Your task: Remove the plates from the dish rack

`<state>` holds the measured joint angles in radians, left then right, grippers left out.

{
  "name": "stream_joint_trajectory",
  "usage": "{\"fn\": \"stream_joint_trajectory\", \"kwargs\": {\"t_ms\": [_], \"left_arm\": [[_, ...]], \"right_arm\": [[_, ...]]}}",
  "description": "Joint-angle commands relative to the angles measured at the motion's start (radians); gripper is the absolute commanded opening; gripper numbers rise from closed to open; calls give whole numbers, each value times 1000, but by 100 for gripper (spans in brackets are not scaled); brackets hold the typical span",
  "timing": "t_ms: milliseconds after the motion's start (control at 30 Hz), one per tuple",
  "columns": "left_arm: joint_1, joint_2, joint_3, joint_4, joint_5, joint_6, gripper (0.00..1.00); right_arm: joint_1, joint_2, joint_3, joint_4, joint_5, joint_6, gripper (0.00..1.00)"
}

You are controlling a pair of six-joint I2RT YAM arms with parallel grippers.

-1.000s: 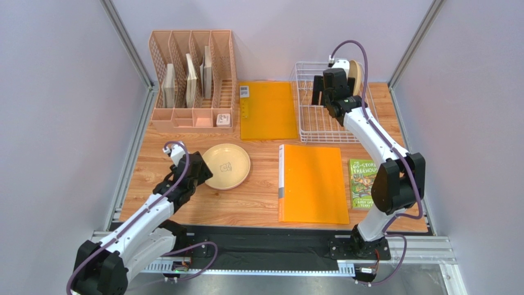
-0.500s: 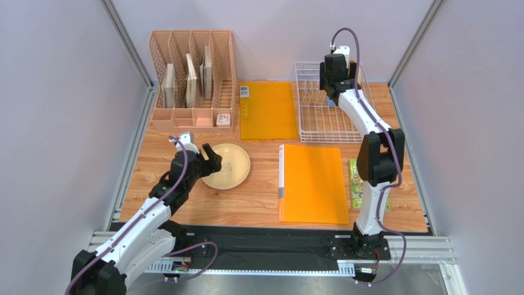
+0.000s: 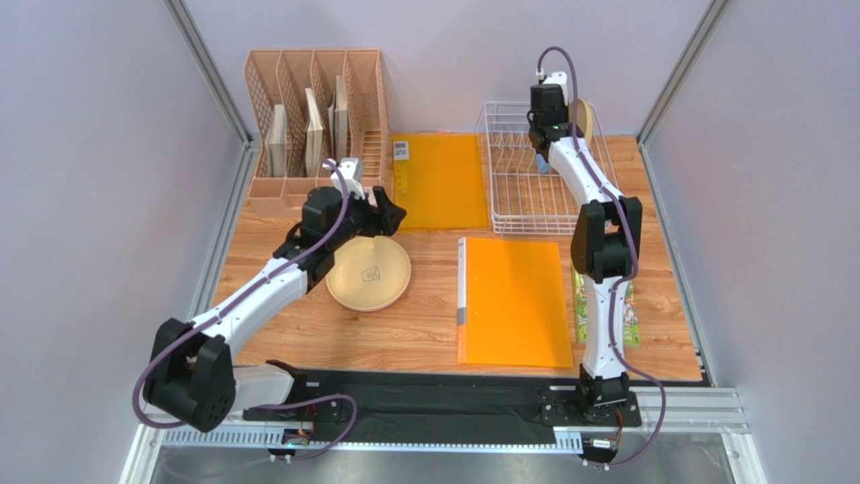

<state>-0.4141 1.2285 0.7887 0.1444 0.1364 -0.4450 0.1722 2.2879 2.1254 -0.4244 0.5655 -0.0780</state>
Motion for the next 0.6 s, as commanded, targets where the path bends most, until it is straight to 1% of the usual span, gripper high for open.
{"fn": "stream_joint_trajectory", "kwargs": {"t_ms": [0, 33, 100, 133, 200, 233, 300, 333, 433, 500, 567], "left_arm": [[-3, 80, 64, 80, 78, 29, 81], [-3, 115, 79, 92, 84, 26, 81], [-3, 155, 102, 125, 107, 28, 81], [-3, 201, 127, 139, 115, 26, 81], [-3, 251, 165, 182, 143, 25, 81], [-3, 306, 214, 184, 153, 25, 81], [-3, 362, 265, 192, 173, 22, 81], [-3, 414, 314, 196, 180, 19, 81], [-3, 503, 420, 173, 224, 16, 81], [-5, 540, 460, 170, 244, 11, 81], [-3, 588, 509, 169, 255, 0, 81]], "right_arm": [[3, 2, 31, -2, -3, -19, 4], [3, 1, 30, -1, 13, -20, 0], [9, -8, 9, 13, 33, -23, 0], [12, -31, -4, 28, 51, -25, 0], [29, -63, -44, 82, 131, -48, 0], [36, -97, -65, 91, 210, -52, 0], [61, -136, -93, 142, 261, -93, 0], [67, -174, -120, 159, 286, -100, 0], [82, -252, -168, 235, 326, -123, 0], [96, -287, -203, 262, 367, -137, 0], [105, -349, -243, 276, 358, -149, 0]]}}
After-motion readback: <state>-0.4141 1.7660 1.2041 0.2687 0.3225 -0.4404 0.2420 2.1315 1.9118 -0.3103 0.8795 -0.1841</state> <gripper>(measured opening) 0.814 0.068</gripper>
